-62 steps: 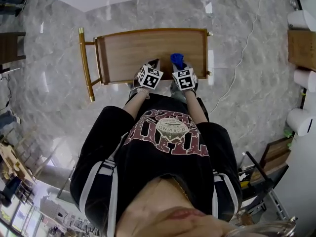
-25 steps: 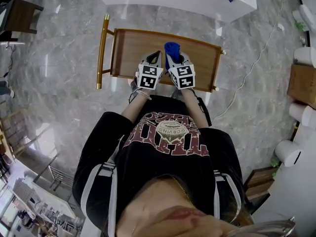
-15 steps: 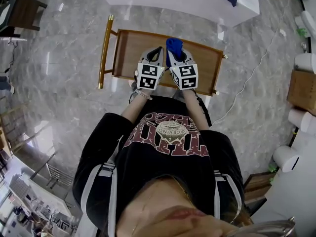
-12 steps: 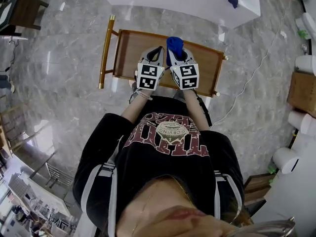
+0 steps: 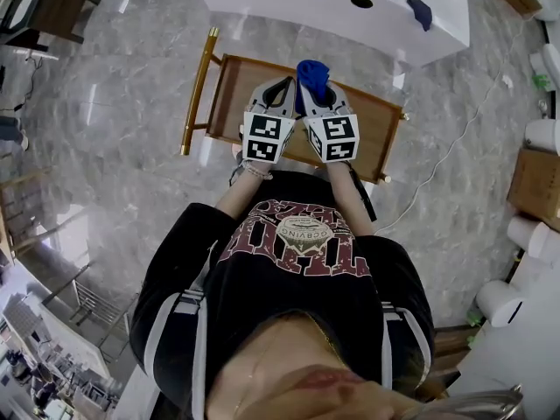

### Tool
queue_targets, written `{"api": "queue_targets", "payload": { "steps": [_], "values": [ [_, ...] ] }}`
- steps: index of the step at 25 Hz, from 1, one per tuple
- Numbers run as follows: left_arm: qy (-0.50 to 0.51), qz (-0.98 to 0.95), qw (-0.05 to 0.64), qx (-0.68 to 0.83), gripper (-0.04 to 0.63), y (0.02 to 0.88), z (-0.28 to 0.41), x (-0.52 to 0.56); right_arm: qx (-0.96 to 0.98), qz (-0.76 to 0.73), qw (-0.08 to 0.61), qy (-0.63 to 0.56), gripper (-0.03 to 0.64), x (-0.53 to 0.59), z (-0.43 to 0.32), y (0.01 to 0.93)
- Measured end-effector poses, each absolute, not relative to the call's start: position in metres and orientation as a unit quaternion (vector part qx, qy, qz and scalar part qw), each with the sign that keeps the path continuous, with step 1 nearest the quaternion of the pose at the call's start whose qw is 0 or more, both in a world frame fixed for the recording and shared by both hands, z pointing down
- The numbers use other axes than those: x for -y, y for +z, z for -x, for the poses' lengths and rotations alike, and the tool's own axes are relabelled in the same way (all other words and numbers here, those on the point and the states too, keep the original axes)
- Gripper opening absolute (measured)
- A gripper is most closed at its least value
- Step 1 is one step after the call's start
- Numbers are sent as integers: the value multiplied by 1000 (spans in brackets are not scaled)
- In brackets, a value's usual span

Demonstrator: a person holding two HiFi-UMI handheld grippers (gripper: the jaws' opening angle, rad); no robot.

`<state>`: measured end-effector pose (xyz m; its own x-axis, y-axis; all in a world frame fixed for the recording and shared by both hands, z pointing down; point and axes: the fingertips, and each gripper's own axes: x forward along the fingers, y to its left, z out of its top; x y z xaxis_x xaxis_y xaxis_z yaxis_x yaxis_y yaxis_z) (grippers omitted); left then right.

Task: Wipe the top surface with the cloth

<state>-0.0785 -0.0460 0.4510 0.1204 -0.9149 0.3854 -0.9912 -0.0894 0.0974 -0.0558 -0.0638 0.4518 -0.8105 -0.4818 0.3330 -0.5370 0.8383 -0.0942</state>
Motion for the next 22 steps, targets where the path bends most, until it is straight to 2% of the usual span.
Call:
{"api": "queue_targets", "payload": {
  "steps": [22],
  "values": [
    [106, -710, 127, 684, 46, 416, 104, 36, 962, -227, 133, 70, 55, 50, 89, 428]
  ]
}}
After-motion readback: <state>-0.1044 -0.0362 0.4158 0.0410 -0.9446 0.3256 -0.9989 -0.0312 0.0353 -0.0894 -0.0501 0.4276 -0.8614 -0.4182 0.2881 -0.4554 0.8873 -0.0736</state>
